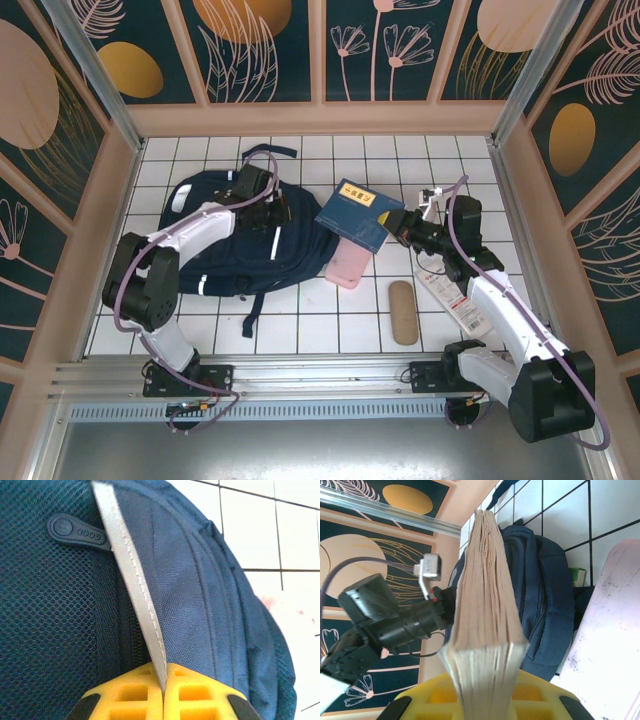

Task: Pack the student bag

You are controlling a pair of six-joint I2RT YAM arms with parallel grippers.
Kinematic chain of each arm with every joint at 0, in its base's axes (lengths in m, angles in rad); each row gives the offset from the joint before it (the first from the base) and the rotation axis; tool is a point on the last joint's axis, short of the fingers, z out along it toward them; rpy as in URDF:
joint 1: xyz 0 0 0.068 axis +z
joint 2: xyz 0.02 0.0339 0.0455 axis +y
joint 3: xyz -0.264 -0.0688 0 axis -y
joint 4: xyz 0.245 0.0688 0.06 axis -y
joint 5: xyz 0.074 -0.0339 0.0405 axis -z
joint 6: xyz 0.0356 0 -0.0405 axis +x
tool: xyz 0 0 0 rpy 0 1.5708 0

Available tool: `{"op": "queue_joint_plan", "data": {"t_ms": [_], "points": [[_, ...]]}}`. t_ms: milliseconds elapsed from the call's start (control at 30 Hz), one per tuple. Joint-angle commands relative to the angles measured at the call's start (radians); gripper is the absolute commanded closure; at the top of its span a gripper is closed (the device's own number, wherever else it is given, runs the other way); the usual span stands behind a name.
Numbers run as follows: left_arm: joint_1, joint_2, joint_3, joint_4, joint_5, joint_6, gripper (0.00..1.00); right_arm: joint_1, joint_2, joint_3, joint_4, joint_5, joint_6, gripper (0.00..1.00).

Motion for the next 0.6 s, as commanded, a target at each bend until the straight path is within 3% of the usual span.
{"op": "queue_joint_plan", "data": {"t_ms": [0, 200, 567], "points": [[-0.003, -0.105, 0.118, -0.070, -0.013, 0.095, 1.00, -0.008, -0.027, 0.012, 0.019, 0.029, -0.021, 1.00], [0.001, -0.182, 0.294, -0.210, -0.035, 0.142, 1.00, -0.010, -0.020, -0.004, 0.001, 0.087, -0.033, 1.00], [0.021, -0.277, 0.416, -0.301, -0.056, 0.208, 1.00, 0.062, 0.081, -0.034, 0.114, 0.054, -0.001, 1.00]]}}
